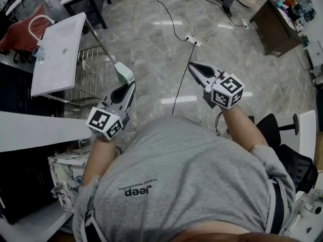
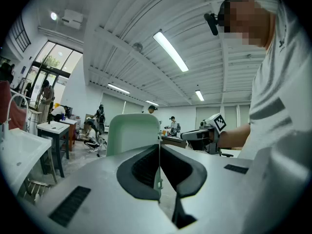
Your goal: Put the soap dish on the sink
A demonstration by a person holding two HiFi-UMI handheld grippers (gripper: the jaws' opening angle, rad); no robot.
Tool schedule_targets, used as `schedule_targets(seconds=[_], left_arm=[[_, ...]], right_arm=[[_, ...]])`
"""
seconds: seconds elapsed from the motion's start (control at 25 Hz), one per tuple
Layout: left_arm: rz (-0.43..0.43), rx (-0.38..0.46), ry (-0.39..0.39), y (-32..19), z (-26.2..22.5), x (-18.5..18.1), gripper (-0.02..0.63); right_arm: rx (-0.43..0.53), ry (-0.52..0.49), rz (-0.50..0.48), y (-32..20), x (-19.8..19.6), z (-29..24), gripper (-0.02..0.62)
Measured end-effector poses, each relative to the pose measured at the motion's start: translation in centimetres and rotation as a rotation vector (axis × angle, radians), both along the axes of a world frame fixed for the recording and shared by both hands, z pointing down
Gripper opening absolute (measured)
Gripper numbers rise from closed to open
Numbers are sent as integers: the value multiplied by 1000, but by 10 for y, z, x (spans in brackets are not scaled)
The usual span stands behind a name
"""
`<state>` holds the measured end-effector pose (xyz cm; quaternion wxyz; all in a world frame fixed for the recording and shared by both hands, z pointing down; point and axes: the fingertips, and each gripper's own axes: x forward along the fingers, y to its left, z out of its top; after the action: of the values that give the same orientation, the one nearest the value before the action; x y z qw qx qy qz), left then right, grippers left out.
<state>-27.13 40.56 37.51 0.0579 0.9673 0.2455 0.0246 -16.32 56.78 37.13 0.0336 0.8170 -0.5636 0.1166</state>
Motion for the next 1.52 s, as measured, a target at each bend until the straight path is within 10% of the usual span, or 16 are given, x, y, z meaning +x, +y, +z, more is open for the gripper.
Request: schedule_targets(seconds=[1.52], left_arm=[[-88,19,10,77,-7,59,18]], right_arm=[[42,6,-67,81,72,-6,52]])
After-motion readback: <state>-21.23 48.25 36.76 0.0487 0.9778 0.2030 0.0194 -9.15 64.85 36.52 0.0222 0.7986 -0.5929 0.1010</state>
